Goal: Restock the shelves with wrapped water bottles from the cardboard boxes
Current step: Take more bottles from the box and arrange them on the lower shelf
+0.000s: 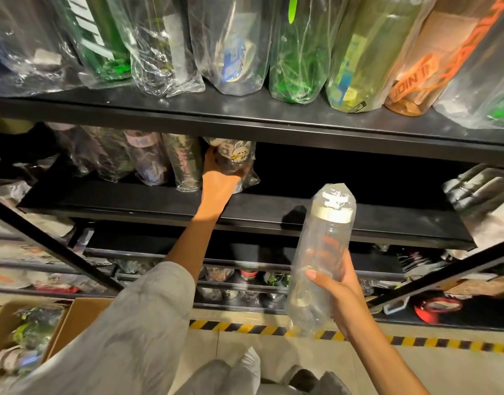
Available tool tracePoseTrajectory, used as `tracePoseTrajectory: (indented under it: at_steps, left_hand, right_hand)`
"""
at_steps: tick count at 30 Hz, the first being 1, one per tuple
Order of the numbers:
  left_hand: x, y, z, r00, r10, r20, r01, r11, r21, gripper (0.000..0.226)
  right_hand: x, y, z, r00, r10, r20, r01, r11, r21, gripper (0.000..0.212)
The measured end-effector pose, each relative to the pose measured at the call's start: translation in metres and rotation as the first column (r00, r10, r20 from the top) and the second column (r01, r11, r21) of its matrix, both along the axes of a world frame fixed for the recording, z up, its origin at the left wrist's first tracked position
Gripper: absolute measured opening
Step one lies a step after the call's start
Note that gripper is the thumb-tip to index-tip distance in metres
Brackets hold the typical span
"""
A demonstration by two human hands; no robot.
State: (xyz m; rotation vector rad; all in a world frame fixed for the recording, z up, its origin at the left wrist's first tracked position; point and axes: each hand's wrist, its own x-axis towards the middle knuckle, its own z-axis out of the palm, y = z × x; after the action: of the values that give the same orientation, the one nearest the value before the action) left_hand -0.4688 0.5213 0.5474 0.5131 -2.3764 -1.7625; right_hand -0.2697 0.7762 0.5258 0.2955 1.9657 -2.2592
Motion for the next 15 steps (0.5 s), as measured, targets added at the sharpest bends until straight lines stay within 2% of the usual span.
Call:
tracePoseTrajectory:
  at_steps: [3, 4, 6, 7, 10, 12, 15]
  left_hand:
    - [0.017, -0.007, -0.016, 1.0, 0.02, -0.004, -0.02, 0.978, -0.207, 0.039]
    - [0.024, -0.011, -0.023, 1.0, -0.018, -0.001, 0.017, 0.978, -0.209, 0.047]
    - [0.036, -0.019, -0.038, 0.997, -0.081, 0.018, 0.083, 0.969, -0.232, 0.078]
    - [0.042, -0.025, -0.047, 0.994, -0.112, 0.017, 0.112, 0.955, -0.273, 0.085]
    - [0.053, -0.047, -0.072, 0.984, -0.173, 0.033, 0.167, 0.861, -0.481, 0.079]
    - [0.058, -0.06, -0.086, 0.969, -0.231, 0.082, 0.232, 0.756, -0.612, 0.08]
    - [0.061, -0.075, -0.107, 0.946, -0.32, 0.059, 0.263, 0.644, -0.718, 0.097]
  right_hand:
    - [-0.017, -0.013, 0.005, 0.999, 0.014, -0.037, -0.015, 1.0, -0.018, 0.081]
    - [-0.025, -0.018, 0.007, 0.998, 0.019, -0.055, -0.02, 1.0, -0.018, 0.083]
    - [-0.042, -0.029, 0.012, 0.995, 0.029, -0.094, -0.029, 1.0, -0.004, 0.084]
    - [-0.051, -0.035, 0.014, 0.993, 0.033, -0.117, -0.033, 0.999, 0.005, 0.085]
    - [-0.078, -0.05, 0.02, 0.98, 0.033, -0.196, -0.023, 0.998, 0.054, 0.086]
    - [-0.095, -0.06, 0.023, 0.971, 0.03, -0.239, -0.009, 0.996, 0.089, 0.086]
    - [-0.115, -0.071, 0.023, 0.962, 0.035, -0.272, 0.006, 0.989, 0.149, 0.087]
